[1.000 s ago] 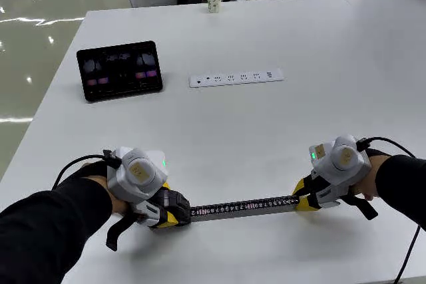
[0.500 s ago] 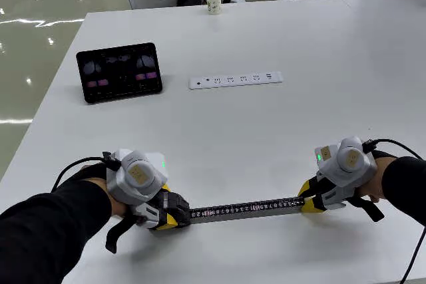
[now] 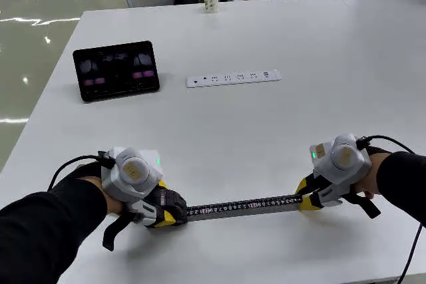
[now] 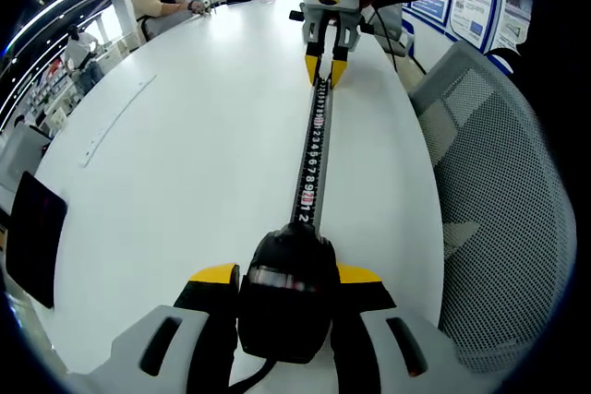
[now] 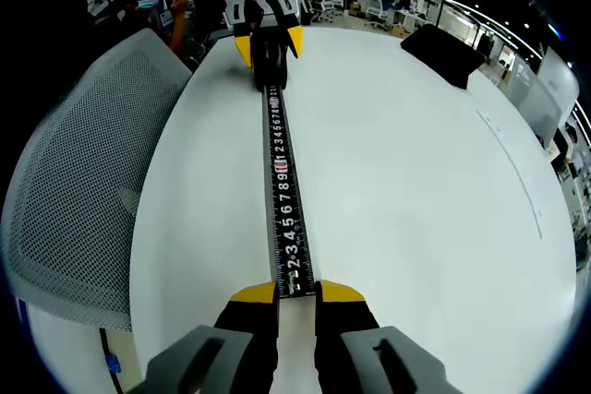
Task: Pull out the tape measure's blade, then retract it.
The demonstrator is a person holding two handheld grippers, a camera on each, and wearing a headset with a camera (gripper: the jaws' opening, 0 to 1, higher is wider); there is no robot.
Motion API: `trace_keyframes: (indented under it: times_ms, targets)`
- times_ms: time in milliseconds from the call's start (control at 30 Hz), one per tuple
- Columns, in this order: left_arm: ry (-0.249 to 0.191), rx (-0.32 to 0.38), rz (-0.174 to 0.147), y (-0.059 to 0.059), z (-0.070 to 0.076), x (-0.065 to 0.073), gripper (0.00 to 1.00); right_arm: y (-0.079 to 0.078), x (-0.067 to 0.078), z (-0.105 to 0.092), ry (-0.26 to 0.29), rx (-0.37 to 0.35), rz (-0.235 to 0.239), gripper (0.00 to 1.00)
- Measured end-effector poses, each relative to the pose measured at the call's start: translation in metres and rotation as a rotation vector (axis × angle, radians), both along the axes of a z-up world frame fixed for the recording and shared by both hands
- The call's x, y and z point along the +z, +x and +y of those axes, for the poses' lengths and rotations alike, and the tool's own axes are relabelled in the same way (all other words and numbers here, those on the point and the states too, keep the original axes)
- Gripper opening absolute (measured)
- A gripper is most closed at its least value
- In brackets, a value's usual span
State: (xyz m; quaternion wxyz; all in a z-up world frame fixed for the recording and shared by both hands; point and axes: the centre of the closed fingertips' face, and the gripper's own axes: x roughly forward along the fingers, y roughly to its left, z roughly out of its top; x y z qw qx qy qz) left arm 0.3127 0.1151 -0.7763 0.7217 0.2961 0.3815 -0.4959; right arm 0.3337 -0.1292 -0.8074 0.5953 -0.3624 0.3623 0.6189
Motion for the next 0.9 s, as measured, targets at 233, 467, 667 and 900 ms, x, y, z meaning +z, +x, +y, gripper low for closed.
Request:
trace_keyframes:
  times_ms: [233, 467, 667, 900]
  targets:
    - [0.002, -0.018, -0.003, -0.0007, -0.0013, 0.0004, 0.33, -0.0002, -0.0006, -0.0004, -0.02, -0.015, -0.004, 0.12]
    - [0.062, -0.105, -0.02, -0.002, -0.0026, 0.0002, 0.32, 0.0015, -0.0007, -0.0007, -0.037, -0.042, -0.008, 0.12]
    - [0.077, -0.125, -0.021, -0.0033, -0.0005, 0.0008, 0.31, 0.0002, 0.0001, -0.0003, -0.017, -0.084, 0.006, 0.12]
    - [0.075, -0.121, -0.019, -0.0034, 0.0005, 0.0011, 0.31, -0.001, 0.0003, 0.0, -0.028, -0.067, 0.008, 0.12]
